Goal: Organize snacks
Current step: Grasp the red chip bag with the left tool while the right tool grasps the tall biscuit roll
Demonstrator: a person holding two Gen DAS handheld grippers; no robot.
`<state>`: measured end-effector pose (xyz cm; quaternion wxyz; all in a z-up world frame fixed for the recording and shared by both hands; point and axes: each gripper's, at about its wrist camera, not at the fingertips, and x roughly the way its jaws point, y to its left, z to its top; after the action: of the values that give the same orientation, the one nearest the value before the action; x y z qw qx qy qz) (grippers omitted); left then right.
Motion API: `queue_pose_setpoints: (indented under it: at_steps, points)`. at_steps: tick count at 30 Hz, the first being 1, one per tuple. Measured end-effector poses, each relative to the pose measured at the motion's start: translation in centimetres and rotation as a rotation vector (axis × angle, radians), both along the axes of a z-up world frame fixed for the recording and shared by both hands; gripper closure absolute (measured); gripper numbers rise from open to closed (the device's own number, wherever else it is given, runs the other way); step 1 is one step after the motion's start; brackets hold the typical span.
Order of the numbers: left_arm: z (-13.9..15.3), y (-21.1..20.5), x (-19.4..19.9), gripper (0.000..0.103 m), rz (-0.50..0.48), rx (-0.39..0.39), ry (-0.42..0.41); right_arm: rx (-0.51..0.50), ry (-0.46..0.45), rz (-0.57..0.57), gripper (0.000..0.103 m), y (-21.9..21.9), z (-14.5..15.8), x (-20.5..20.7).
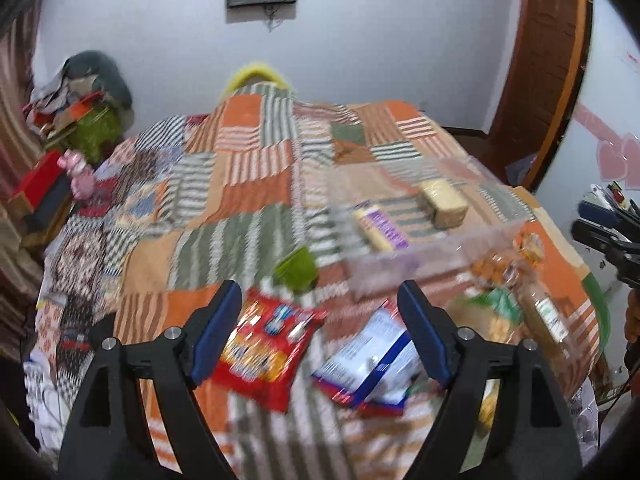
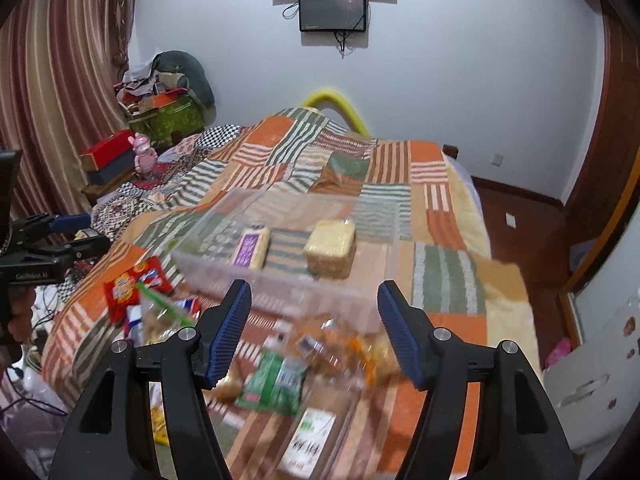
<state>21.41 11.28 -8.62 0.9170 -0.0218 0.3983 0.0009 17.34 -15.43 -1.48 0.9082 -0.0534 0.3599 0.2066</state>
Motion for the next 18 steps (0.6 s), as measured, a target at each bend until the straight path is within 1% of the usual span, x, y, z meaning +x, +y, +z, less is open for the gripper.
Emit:
queue_pose_setpoints:
  at_steps: [2,5,9,13,18]
  points:
    - [-0.6,1.1,-0.8,0.021,0.027,0.001,0.014,0.016,0.018,-0.003,0.041,0.1,-0.4,-0.8]
    - [-2.2,2.9,-1.7,0.021,0.068,0.008,0.057,0.037,0.054,-0.016,0.041,0.0,-1.4,-1.2]
    - [-4.5,4.4,-2.0,0.021,0.091,-0.004,0.106,0.02,0.076,-0.05,0.041,-0.2,-2.8,-2.1]
    - [-6.6,4.9,-1.3,0.02,0.079,-0.022,0.143,0.015,0.114,-0.08,0.036,-0.5,-4.3,-3.1]
    - [-9.3,5.0,0.5,0.02,0.061,-0.024,0.183,0.009,0.189,-0.131,0.036,-1.5,-6.5,-3.3]
